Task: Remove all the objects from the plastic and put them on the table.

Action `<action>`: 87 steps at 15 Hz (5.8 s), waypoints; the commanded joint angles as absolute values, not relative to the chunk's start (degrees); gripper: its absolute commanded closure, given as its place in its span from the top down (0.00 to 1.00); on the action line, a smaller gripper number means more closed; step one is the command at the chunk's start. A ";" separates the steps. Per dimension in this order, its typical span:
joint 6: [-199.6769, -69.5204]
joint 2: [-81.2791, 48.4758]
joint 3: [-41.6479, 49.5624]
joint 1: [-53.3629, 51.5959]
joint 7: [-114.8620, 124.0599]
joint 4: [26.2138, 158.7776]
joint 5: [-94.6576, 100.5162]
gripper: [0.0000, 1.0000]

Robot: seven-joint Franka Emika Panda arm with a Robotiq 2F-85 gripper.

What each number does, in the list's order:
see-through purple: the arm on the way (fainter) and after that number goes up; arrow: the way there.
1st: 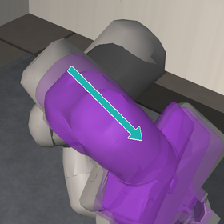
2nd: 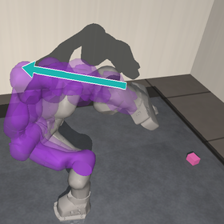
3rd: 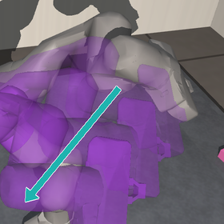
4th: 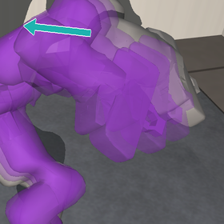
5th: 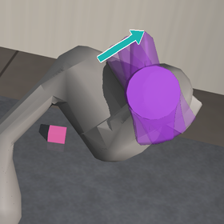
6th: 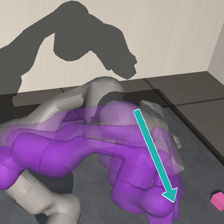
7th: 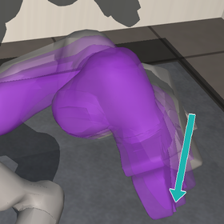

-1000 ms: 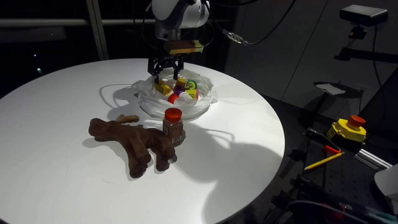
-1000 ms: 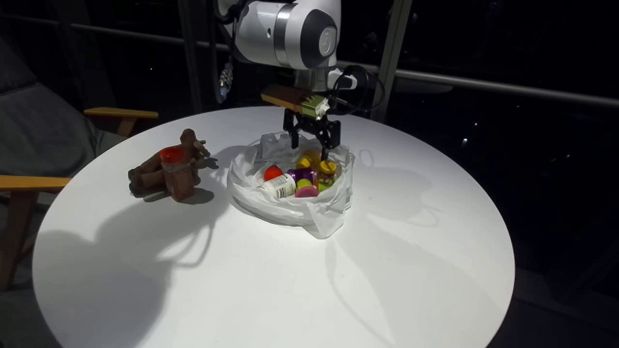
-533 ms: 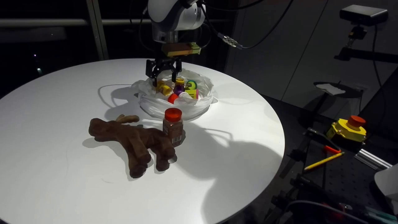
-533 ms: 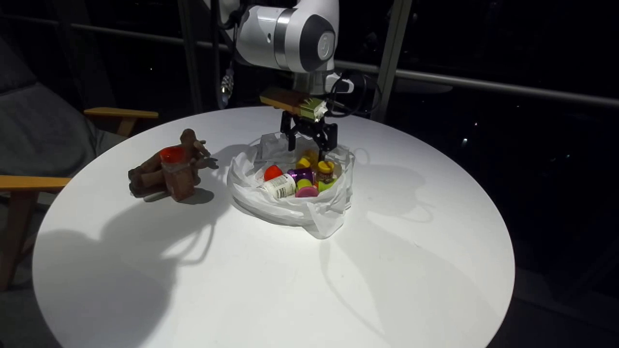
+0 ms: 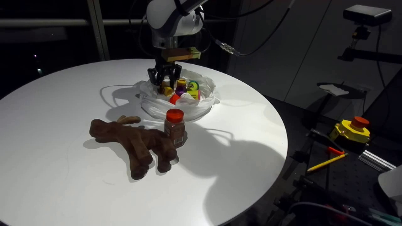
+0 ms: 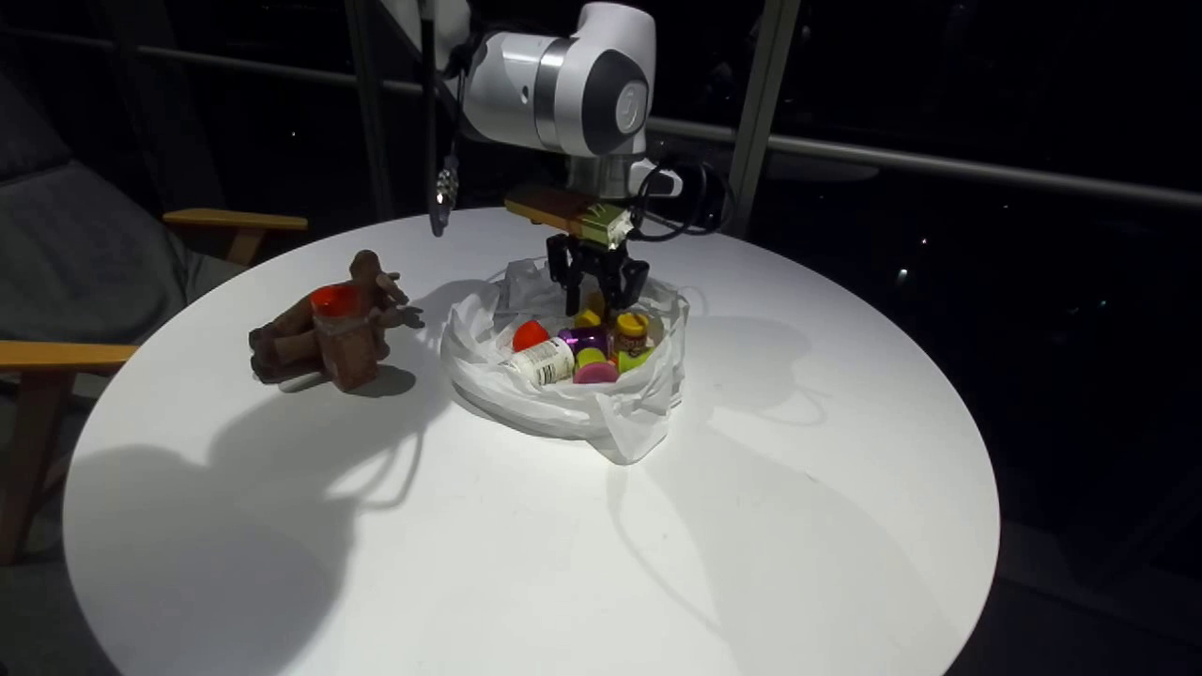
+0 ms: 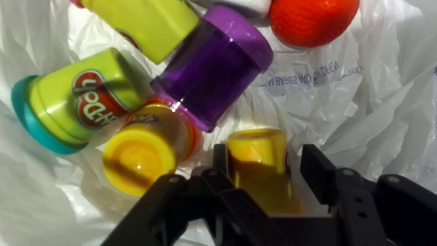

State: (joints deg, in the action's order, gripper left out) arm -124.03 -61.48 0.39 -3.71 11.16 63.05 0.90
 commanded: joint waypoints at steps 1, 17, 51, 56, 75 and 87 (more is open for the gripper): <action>-121.30 -64.29 0.43 -4.21 10.71 57.53 0.36 0.26; -138.97 -41.68 3.35 -9.33 23.04 92.62 0.53 0.20; -147.88 -22.22 -2.41 -14.46 38.23 129.19 -1.93 0.86; -147.01 -22.45 -2.45 -14.06 37.52 128.54 -1.90 1.00; -134.43 -13.32 0.18 -12.07 41.90 120.32 8.98 1.00; -131.98 -33.44 3.70 -9.81 41.84 97.66 6.99 1.00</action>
